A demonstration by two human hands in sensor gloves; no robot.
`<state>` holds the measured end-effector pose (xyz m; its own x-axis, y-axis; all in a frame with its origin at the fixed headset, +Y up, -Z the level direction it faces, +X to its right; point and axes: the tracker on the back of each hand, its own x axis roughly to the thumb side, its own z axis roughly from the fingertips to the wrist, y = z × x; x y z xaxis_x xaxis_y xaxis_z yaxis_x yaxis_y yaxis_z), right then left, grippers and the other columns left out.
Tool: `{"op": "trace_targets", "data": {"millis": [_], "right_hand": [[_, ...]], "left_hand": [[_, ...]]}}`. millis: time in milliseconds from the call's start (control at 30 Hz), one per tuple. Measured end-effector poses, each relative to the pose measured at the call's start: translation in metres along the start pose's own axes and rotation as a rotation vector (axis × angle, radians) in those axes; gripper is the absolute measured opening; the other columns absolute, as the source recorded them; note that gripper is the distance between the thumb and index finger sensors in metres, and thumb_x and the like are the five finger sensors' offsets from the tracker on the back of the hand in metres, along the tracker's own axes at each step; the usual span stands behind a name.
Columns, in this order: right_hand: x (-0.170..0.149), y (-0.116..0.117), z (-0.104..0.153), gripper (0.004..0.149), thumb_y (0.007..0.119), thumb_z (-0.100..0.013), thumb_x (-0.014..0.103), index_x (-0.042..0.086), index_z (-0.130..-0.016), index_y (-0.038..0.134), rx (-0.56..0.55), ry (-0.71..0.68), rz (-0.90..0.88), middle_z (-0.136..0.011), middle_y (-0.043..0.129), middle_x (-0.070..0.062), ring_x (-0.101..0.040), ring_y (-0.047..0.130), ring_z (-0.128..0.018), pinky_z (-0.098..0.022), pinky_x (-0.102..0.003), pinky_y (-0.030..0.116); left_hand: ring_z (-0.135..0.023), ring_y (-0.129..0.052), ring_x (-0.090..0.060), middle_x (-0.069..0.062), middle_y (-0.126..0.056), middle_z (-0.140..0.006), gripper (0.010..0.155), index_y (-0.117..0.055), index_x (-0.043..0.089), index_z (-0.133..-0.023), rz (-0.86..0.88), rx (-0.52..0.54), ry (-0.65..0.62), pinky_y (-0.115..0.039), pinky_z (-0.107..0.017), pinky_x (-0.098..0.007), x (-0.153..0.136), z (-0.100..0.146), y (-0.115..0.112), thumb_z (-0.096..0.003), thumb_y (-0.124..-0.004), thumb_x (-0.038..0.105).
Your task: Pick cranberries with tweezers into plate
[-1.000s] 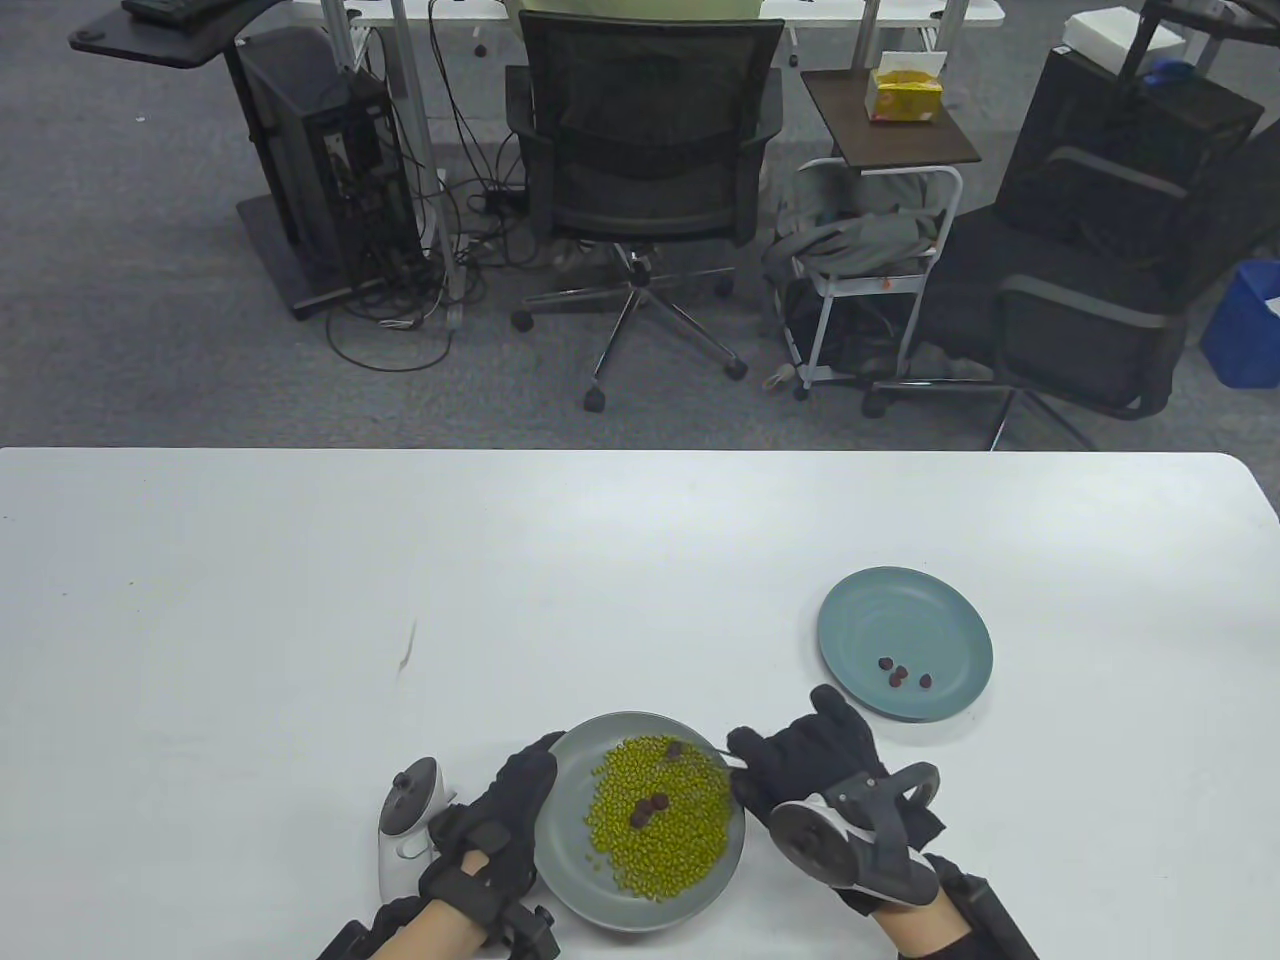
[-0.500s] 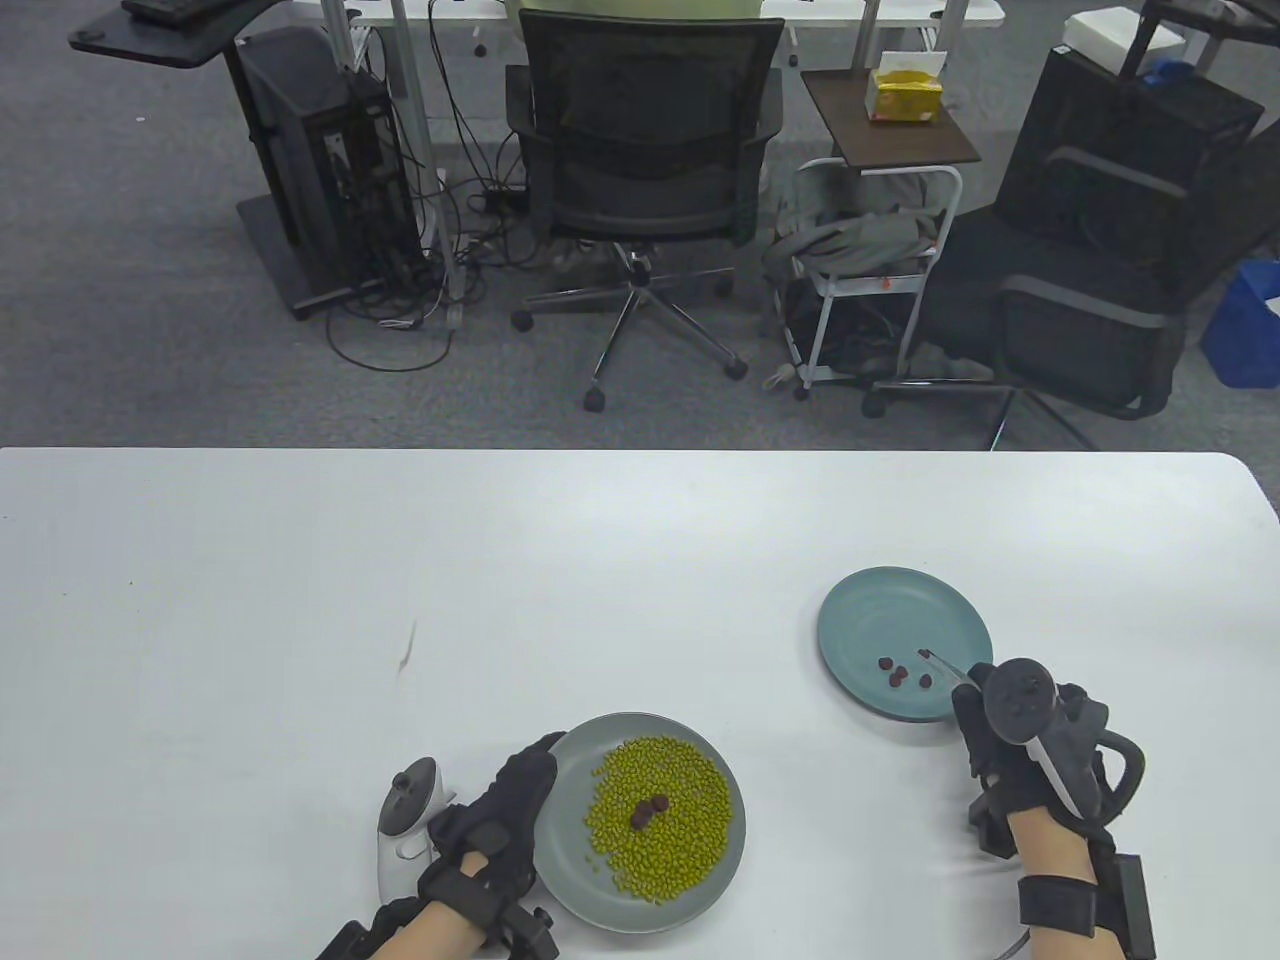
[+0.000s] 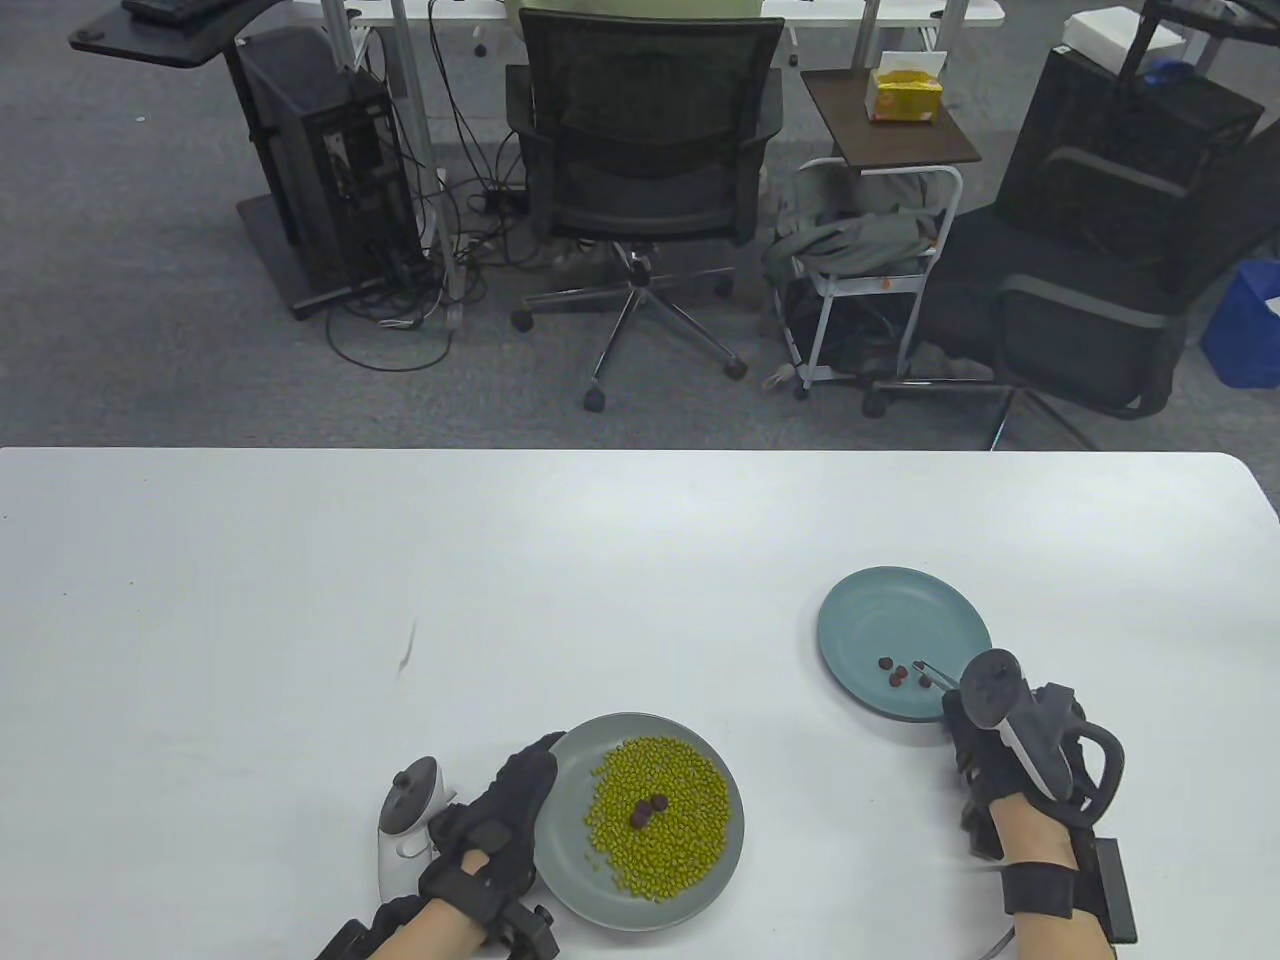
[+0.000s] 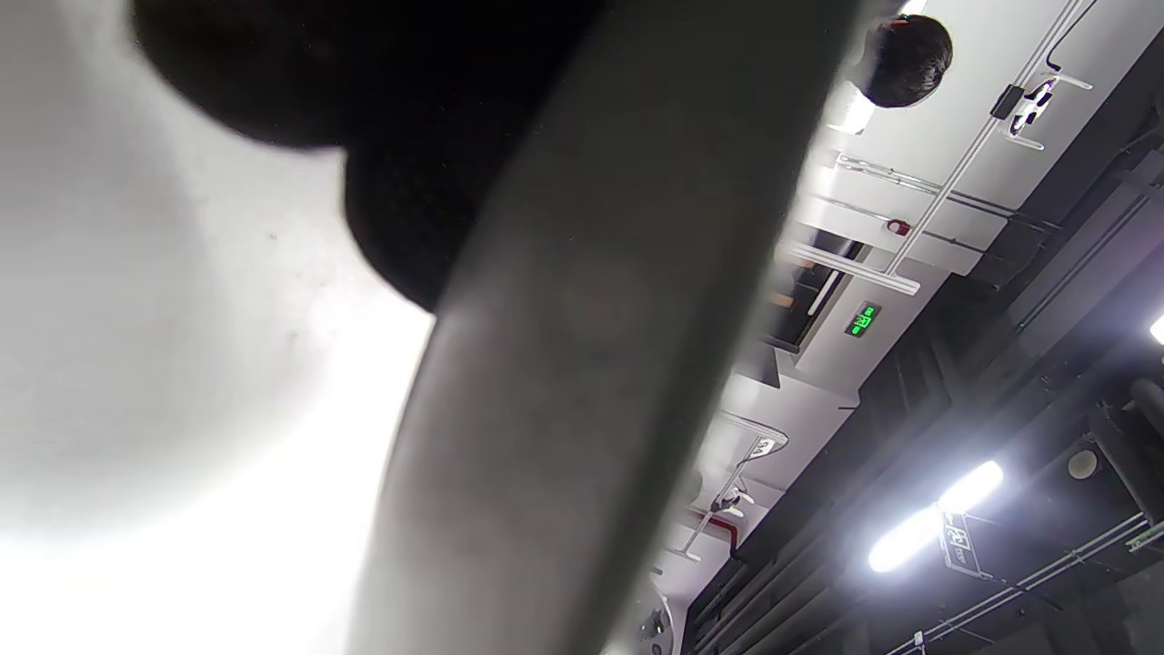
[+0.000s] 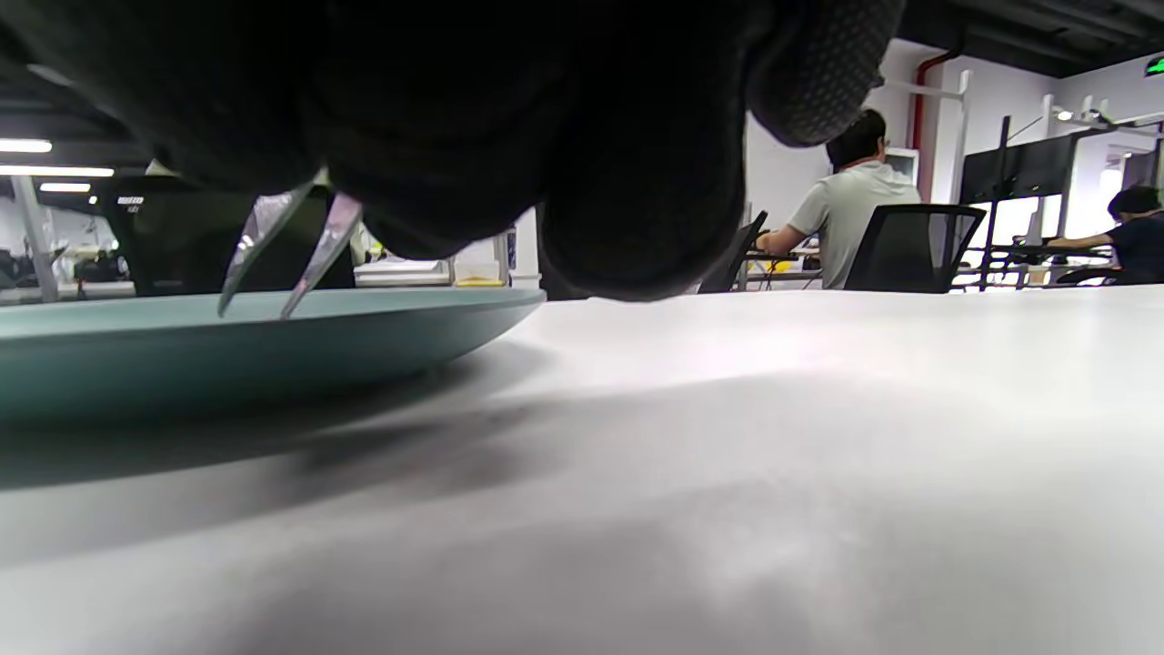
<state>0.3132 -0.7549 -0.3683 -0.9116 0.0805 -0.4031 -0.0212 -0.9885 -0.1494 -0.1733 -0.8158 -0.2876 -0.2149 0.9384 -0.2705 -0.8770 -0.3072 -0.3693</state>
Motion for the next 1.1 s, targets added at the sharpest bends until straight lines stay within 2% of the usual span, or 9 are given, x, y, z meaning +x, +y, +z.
{"op": "trace_targets", "data": {"millis": [133, 300, 433, 600, 667, 900, 967, 1033, 1100], "right_hand": [[-0.003, -0.008, 0.001, 0.05, 0.077, -0.033, 0.056, 0.032, -0.076, 0.085, -0.031, 0.013, -0.061, -0.046, 0.092, 0.018, -0.012, 0.093, -0.056, -0.073, -0.047, 0.055], [0.005, -0.025, 0.012, 0.049, 0.077, -0.033, 0.056, 0.033, -0.076, 0.085, -0.103, -0.05, -0.144, -0.046, 0.092, 0.019, -0.011, 0.093, -0.056, -0.073, -0.047, 0.055], [0.021, -0.037, 0.022, 0.049, 0.077, -0.034, 0.056, 0.033, -0.076, 0.085, -0.094, -0.121, -0.157, -0.047, 0.092, 0.019, -0.011, 0.093, -0.057, -0.073, -0.048, 0.055], [0.046, -0.043, 0.042, 0.049, 0.077, -0.033, 0.056, 0.033, -0.076, 0.085, -0.136, -0.236, -0.189, -0.047, 0.092, 0.019, -0.011, 0.093, -0.057, -0.074, -0.047, 0.055], [0.061, -0.046, 0.056, 0.049, 0.077, -0.033, 0.056, 0.033, -0.076, 0.084, -0.131, -0.334, -0.234, -0.047, 0.092, 0.019, -0.011, 0.093, -0.057, -0.074, -0.047, 0.054], [0.111, -0.063, 0.115, 0.049, 0.076, -0.033, 0.057, 0.035, -0.076, 0.083, -0.25, -0.66, -0.241, -0.048, 0.091, 0.02, -0.01, 0.091, -0.061, -0.076, -0.048, 0.05], [0.125, -0.065, 0.133, 0.049, 0.075, -0.033, 0.057, 0.036, -0.077, 0.082, -0.237, -0.834, -0.221, -0.049, 0.091, 0.02, -0.01, 0.091, -0.062, -0.076, -0.047, 0.05], [0.132, -0.066, 0.145, 0.049, 0.076, -0.033, 0.057, 0.036, -0.076, 0.083, -0.237, -0.884, -0.241, -0.049, 0.091, 0.02, -0.01, 0.091, -0.062, -0.076, -0.047, 0.05], [0.137, -0.065, 0.152, 0.049, 0.076, -0.032, 0.057, 0.036, -0.076, 0.083, -0.192, -0.935, -0.292, -0.049, 0.091, 0.02, -0.01, 0.091, -0.062, -0.076, -0.047, 0.05]], "left_hand": [[-0.038, -0.104, -0.03, -0.01, -0.071, -0.09, 0.062, -0.041, 0.02, -0.102, -0.002, -0.001, -0.002, -0.089, -0.02, -0.035, 0.001, 0.0, 0.0, -0.0524, -0.06, 0.052], [-0.038, -0.104, -0.03, -0.01, -0.071, -0.09, 0.062, -0.041, 0.02, -0.102, 0.004, -0.002, -0.01, -0.089, -0.02, -0.035, 0.002, 0.0, 0.0, -0.0525, -0.06, 0.052], [-0.038, -0.104, -0.029, -0.009, -0.071, -0.091, 0.062, -0.041, 0.02, -0.102, 0.011, -0.001, -0.013, -0.089, -0.02, -0.035, 0.002, 0.0, 0.0, -0.0524, -0.059, 0.052], [-0.038, -0.104, -0.029, -0.009, -0.071, -0.091, 0.062, -0.041, 0.02, -0.102, 0.011, 0.001, -0.007, -0.089, -0.02, -0.035, 0.001, 0.0, 0.0, -0.0525, -0.059, 0.052], [-0.038, -0.104, -0.029, -0.009, -0.071, -0.091, 0.062, -0.04, 0.02, -0.102, 0.011, 0.003, -0.01, -0.089, -0.02, -0.035, 0.001, 0.0, 0.0, -0.0525, -0.059, 0.051], [-0.038, -0.104, -0.029, -0.01, -0.071, -0.091, 0.062, -0.04, 0.02, -0.102, 0.017, 0.012, -0.018, -0.089, -0.02, -0.035, 0.002, 0.0, 0.003, -0.0525, -0.059, 0.051], [-0.038, -0.104, -0.029, -0.009, -0.071, -0.091, 0.062, -0.04, 0.02, -0.102, 0.009, 0.018, -0.028, -0.089, -0.02, -0.035, 0.005, 0.0, 0.005, -0.0525, -0.059, 0.052], [-0.039, -0.104, -0.029, -0.009, -0.071, -0.091, 0.062, -0.04, 0.02, -0.102, 0.013, 0.021, -0.031, -0.089, -0.02, -0.035, 0.005, 0.0, 0.006, -0.0525, -0.059, 0.052], [-0.039, -0.104, -0.029, -0.009, -0.071, -0.091, 0.062, -0.04, 0.02, -0.102, 0.02, 0.021, -0.029, -0.089, -0.02, -0.035, 0.005, 0.0, 0.006, -0.0524, -0.059, 0.052]]}}
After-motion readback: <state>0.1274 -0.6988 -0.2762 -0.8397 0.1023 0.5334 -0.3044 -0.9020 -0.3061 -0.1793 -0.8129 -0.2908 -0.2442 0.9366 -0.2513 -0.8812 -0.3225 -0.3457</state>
